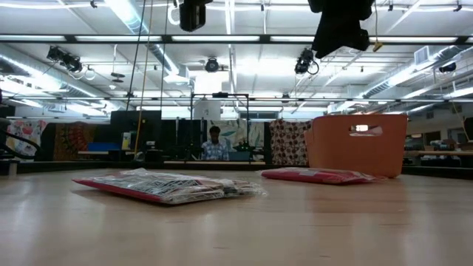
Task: Sort popcorn bags into baskets
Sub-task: Put the red popcorn bag into the orange bin
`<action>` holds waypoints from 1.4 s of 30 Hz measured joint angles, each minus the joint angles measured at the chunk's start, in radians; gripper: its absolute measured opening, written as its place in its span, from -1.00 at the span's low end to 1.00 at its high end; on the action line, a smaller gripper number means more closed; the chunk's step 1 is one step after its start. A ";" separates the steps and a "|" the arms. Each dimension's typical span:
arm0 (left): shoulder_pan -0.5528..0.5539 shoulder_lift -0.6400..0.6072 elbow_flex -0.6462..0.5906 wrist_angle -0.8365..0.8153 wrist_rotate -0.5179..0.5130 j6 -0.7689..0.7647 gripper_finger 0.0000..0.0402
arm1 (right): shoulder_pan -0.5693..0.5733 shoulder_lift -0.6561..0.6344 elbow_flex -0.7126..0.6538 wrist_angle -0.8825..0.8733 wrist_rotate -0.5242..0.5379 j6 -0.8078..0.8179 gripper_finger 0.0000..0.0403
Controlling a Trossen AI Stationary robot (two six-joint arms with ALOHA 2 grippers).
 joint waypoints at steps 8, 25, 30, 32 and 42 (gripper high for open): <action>-0.086 -0.009 0.000 -0.328 0.171 -0.034 0.03 | 0.060 0.000 -0.028 0.009 0.000 0.027 -0.48; -0.273 -0.175 0.001 -0.941 -0.143 -0.011 0.03 | 0.131 0.002 -0.227 0.395 0.002 0.079 -0.48; -0.278 -0.109 0.000 -1.031 -0.159 0.071 0.03 | 0.131 0.002 -0.276 0.467 0.001 0.078 -0.48; -0.284 -0.069 0.000 -1.020 -0.144 0.127 0.03 | 0.131 0.003 -0.283 0.461 -0.005 0.079 -0.48; -0.331 0.152 0.000 -0.970 -0.189 0.453 0.03 | 0.132 0.057 -0.281 0.505 -0.050 0.090 -0.48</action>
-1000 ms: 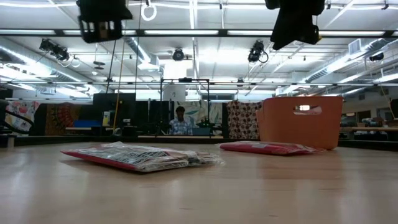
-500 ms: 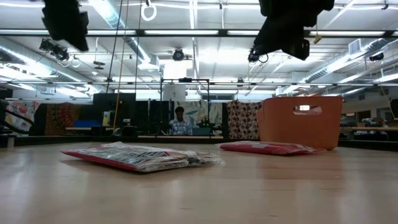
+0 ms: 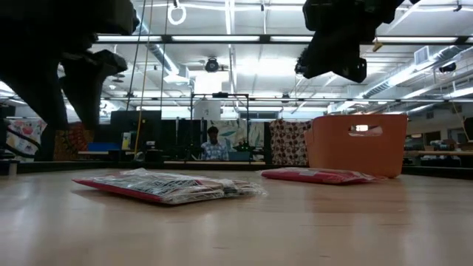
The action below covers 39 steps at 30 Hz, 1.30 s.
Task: Sort popcorn bags into baskets
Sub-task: Put the red popcorn bag into the orange bin
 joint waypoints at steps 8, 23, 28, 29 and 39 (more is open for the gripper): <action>-0.041 0.097 0.000 0.115 -0.096 0.196 0.03 | 0.000 0.006 0.000 -0.015 -0.040 -0.001 -0.48; -0.057 0.208 0.000 0.144 -0.159 0.236 0.03 | 0.000 0.004 0.000 -0.006 -0.042 0.026 -0.48; -0.057 0.223 0.000 0.146 -0.149 0.231 0.03 | 0.000 0.004 0.000 -0.004 -0.049 0.041 -0.48; -0.057 0.226 0.001 0.148 -0.153 0.231 0.03 | 0.000 0.004 0.000 -0.004 -0.049 0.042 -0.48; -0.037 0.229 0.001 0.149 -0.166 0.235 0.02 | 0.000 0.004 0.000 0.010 -0.049 0.042 -0.48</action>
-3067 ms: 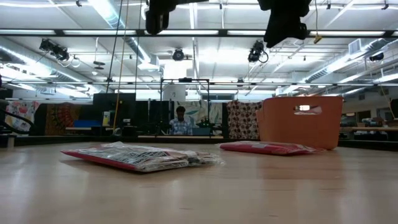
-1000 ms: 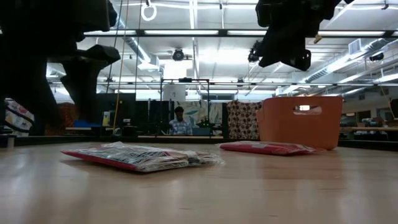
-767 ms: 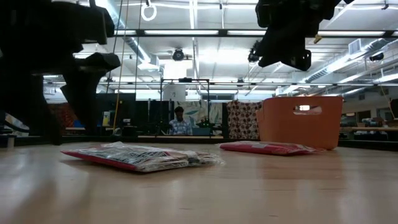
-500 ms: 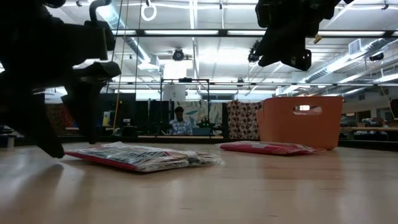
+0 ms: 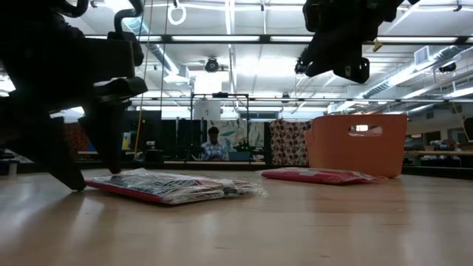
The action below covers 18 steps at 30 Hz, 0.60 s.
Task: Sort popcorn bags into baskets
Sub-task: Put the red popcorn bag into the orange bin
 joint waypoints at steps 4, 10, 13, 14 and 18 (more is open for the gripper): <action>0.008 0.018 0.003 0.002 -0.008 0.000 -0.12 | 0.000 0.000 0.000 0.013 -0.003 0.000 -0.48; 0.006 0.043 0.004 0.005 -0.005 -0.003 -0.43 | 0.000 0.000 0.000 0.020 -0.012 0.008 -0.48; 0.006 0.045 0.003 0.009 -0.001 -0.011 -0.60 | 0.000 0.000 0.000 0.020 -0.015 0.010 -0.48; 0.006 0.045 0.003 0.012 -0.002 -0.011 -0.65 | 0.000 0.000 0.000 0.020 -0.015 0.010 -0.48; 0.008 0.047 0.002 0.013 -0.005 -0.011 -0.90 | 0.000 0.000 0.000 0.021 -0.017 0.009 -0.48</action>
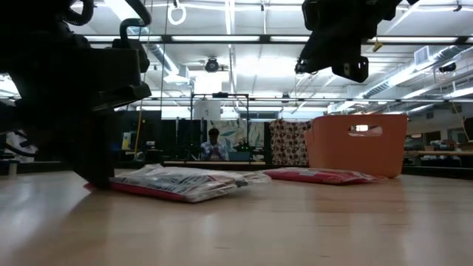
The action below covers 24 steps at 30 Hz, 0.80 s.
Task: Sort popcorn bags into baskets
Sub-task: Put the red popcorn bag into the orange bin
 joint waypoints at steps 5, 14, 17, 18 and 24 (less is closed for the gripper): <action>0.002 -0.030 -0.004 -0.009 0.023 -0.026 -0.97 | 0.000 0.000 0.000 0.000 -0.022 -0.005 -0.48; 0.025 -0.158 -0.006 -0.023 0.131 -0.125 -0.99 | 0.065 0.004 0.002 0.121 0.019 -0.266 -0.48; 0.045 -0.201 -0.005 -0.021 0.160 -0.196 -0.99 | 0.094 0.010 0.002 0.162 0.083 -0.362 -0.48; 0.054 -0.210 -0.005 -0.020 0.170 -0.222 -0.99 | 0.100 0.018 0.002 0.186 0.098 -0.390 -0.48; 0.103 -0.279 -0.004 -0.004 0.210 -0.323 -0.99 | 0.104 0.084 0.044 0.207 0.067 -0.496 -0.37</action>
